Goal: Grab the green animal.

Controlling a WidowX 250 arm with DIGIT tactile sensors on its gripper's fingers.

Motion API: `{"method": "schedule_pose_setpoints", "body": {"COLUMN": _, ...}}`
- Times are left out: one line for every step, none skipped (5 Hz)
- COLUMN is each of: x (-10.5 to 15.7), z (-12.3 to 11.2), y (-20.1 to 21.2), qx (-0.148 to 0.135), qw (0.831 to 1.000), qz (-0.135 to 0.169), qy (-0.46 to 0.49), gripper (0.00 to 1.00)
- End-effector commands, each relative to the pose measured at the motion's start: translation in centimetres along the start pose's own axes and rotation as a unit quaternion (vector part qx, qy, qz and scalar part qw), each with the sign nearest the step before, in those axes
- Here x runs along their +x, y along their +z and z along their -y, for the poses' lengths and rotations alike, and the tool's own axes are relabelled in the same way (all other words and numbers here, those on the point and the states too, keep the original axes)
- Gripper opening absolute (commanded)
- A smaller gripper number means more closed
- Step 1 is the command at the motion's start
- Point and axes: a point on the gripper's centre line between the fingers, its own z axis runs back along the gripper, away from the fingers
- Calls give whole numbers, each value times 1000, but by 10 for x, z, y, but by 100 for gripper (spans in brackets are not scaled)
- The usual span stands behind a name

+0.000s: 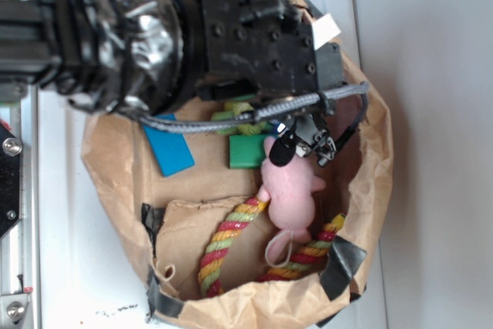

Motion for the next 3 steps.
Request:
{"method": "schedule_pose_setpoints", "body": {"x": 27, "z": -1, "y": 11, "qx": 0, "qw": 999, "qz": 27, "qy": 44, "gripper": 100}}
{"method": "schedule_pose_setpoints", "body": {"x": 28, "z": -1, "y": 7, "qx": 8, "qw": 998, "qz": 32, "qy": 45, "gripper": 100}}
{"method": "schedule_pose_setpoints", "body": {"x": 25, "z": 2, "y": 3, "qx": 17, "qw": 998, "qz": 34, "qy": 43, "gripper": 100}}
